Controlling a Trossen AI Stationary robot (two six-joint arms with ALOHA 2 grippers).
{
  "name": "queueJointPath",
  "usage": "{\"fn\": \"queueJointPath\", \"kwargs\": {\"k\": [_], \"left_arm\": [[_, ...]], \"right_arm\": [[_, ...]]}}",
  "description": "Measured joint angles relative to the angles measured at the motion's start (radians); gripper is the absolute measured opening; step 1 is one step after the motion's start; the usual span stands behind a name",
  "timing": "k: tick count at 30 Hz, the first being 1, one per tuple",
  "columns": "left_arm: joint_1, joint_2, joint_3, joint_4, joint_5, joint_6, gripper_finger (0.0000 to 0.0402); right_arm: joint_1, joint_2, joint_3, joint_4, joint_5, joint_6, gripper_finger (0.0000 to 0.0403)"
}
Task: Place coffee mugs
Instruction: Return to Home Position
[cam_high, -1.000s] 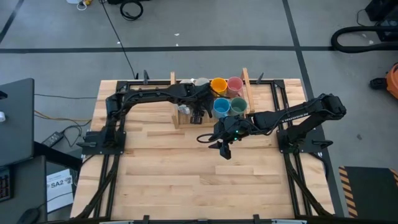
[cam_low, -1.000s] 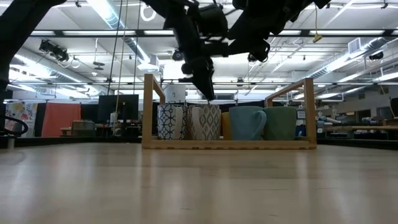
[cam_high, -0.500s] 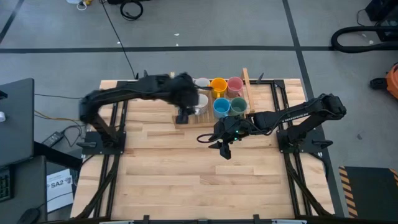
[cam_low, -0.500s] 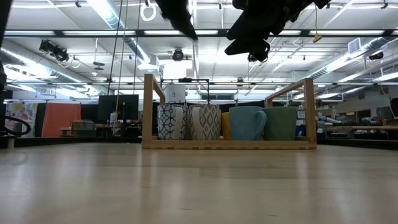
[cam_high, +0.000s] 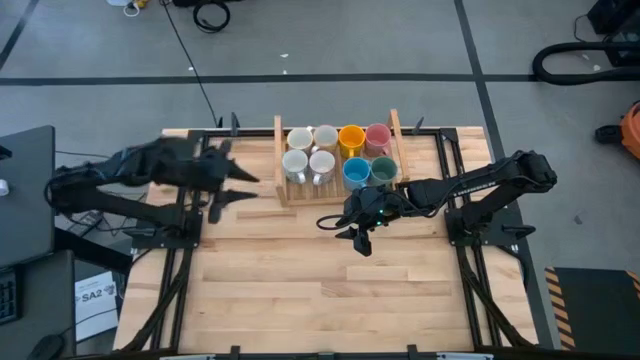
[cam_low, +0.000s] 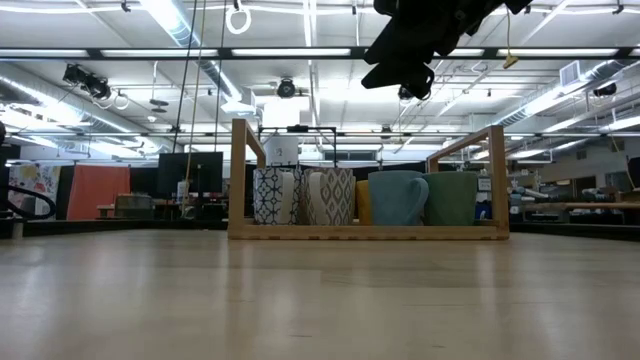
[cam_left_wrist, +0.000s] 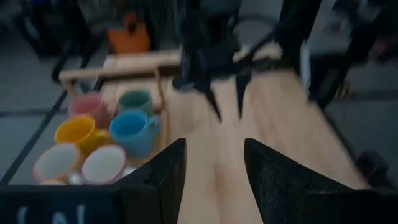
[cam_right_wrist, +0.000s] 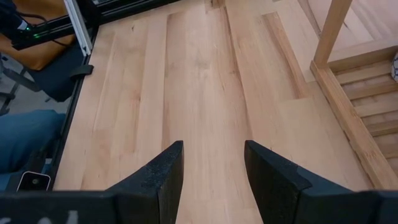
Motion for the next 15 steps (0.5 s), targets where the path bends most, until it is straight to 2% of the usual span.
{"fn": "queueJointPath", "kwargs": {"k": [6,15], "left_arm": [[-0.063,-0.278,-0.376,0.303,-0.002,-0.041,0.0169],[-0.064,-0.566,-0.824,0.632,-0.005,-0.047,0.0169]], "right_arm": [[0.0,0.0,0.0,0.0,0.0,0.0,0.0175],[0.0,0.0,0.0,0.0,0.0,0.0,0.0175]]}}
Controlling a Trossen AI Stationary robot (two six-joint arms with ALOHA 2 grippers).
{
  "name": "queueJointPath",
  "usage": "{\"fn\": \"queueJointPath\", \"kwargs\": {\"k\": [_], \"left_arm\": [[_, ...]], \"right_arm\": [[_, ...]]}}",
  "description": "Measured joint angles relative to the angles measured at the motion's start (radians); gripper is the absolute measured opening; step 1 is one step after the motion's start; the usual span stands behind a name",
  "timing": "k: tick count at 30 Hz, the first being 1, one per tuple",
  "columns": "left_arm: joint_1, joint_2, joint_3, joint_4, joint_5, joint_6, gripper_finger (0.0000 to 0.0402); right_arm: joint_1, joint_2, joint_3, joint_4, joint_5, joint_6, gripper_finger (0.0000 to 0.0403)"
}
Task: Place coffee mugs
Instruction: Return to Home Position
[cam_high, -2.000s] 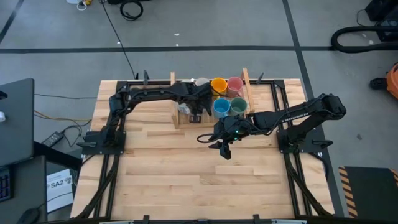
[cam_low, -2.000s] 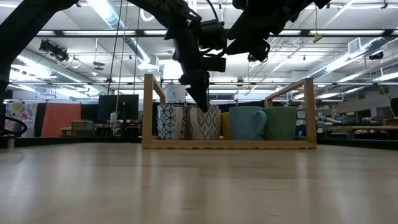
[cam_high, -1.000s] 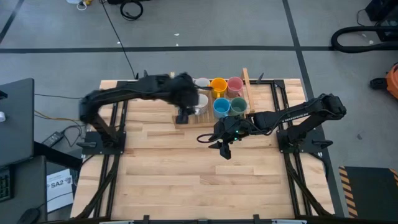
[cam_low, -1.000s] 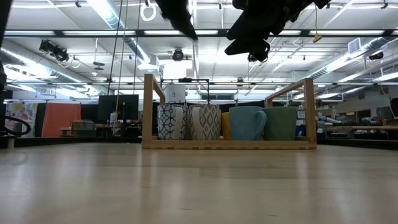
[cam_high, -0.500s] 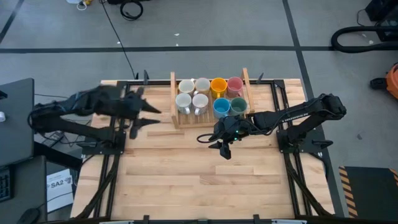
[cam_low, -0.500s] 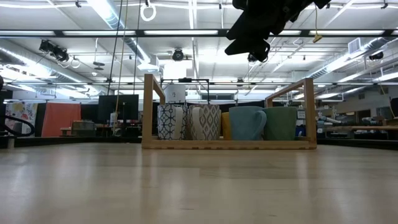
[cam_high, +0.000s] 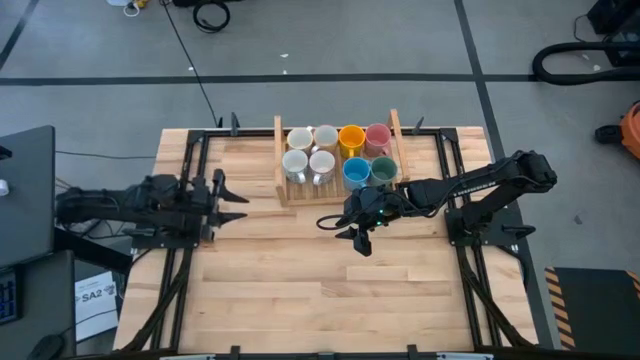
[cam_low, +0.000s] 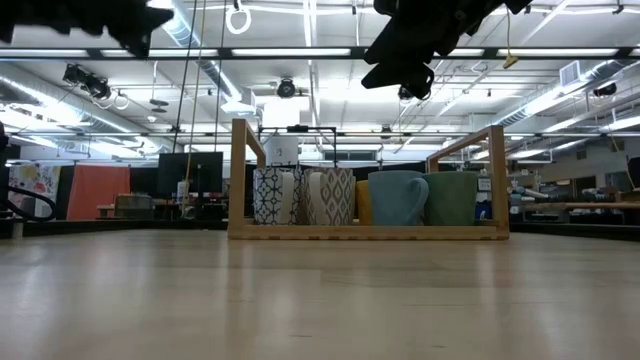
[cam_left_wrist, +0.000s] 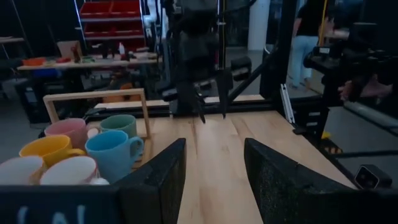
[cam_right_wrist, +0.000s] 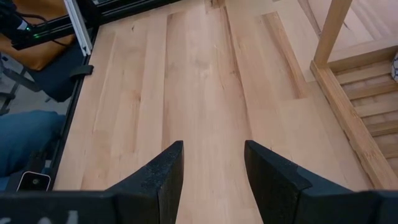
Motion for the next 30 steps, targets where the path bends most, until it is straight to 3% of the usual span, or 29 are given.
{"fn": "queueJointPath", "kwargs": {"k": [13,30], "left_arm": [[0.001,-0.235,-0.4,0.231,0.001,-0.047,0.0169],[0.002,-0.253,-0.401,0.176,0.01,0.061,0.0169]], "right_arm": [[0.0,0.0,0.0,0.0,0.0,0.0,0.0175],[0.0,0.0,0.0,0.0,0.0,0.0,0.0175]]}}
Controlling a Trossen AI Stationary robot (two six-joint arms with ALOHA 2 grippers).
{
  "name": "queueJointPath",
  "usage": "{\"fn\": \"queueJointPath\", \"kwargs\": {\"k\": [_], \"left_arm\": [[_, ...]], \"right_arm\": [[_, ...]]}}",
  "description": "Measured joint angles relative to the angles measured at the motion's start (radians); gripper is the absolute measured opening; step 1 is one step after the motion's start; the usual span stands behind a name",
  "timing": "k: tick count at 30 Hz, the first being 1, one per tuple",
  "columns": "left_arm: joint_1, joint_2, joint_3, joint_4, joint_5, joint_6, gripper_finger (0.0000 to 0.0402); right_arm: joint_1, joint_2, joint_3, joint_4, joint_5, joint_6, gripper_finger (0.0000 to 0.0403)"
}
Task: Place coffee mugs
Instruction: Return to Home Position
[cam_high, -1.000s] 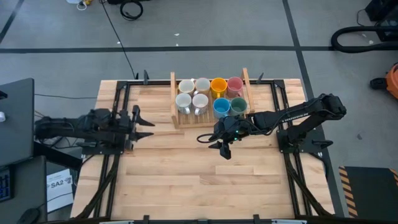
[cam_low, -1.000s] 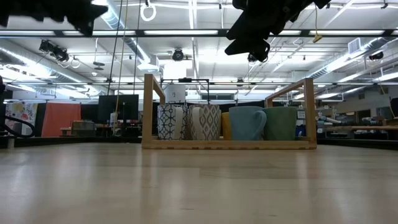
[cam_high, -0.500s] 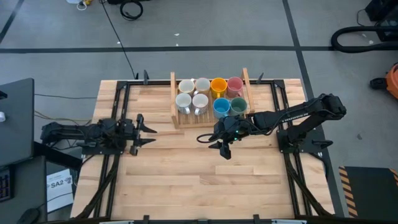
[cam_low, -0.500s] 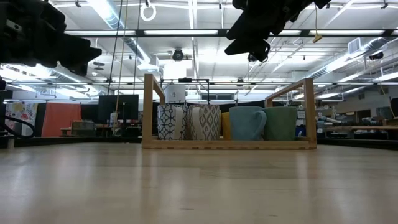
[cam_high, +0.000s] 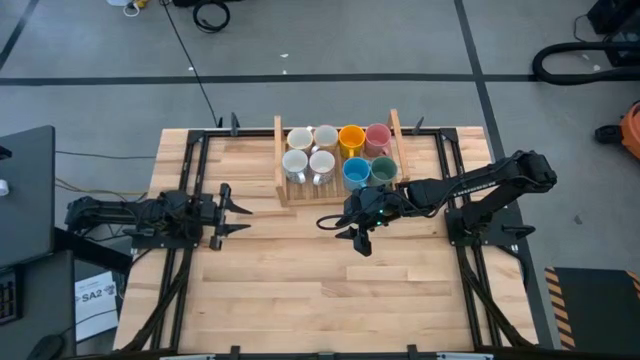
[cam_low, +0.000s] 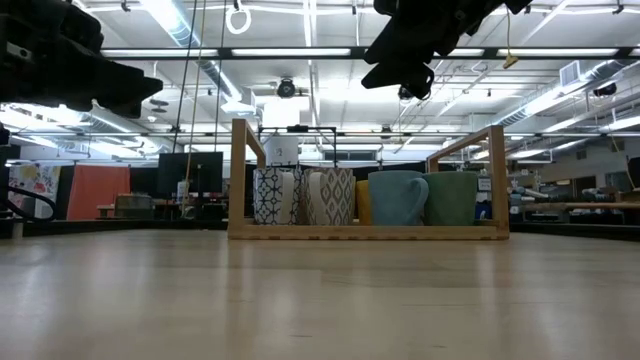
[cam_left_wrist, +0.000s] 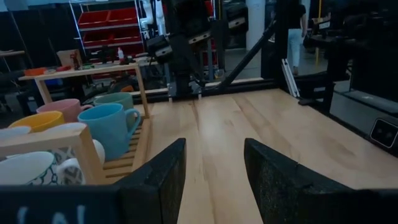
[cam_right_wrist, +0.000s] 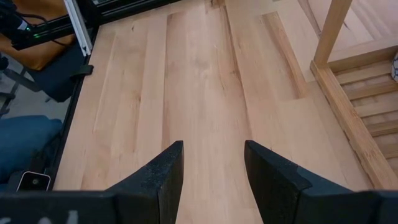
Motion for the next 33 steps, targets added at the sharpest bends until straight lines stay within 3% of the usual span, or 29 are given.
{"fn": "queueJointPath", "kwargs": {"k": [7,14,20,25,33], "left_arm": [[0.0,-0.007,0.0,0.0,-0.014,-0.005,0.0169],[0.0,-0.11,0.0,-0.012,0.001,0.004,0.0169],[0.0,-0.106,0.0,-0.06,-0.007,-0.013,0.0169],[0.0,-0.103,0.0,-0.071,-0.019,-0.128,0.0169],[0.0,-0.103,0.0,-0.06,-0.027,-0.076,0.0169]], "right_arm": [[0.0,0.0,0.0,0.0,0.0,0.0,0.0175],[0.0,0.0,0.0,0.0,0.0,0.0,0.0175],[0.0,0.0,0.0,0.0,0.0,0.0,0.0175],[0.0,0.0,0.0,0.0,0.0,0.0,0.0175],[0.0,0.0,0.0,0.0,0.0,0.0,0.0175]]}}
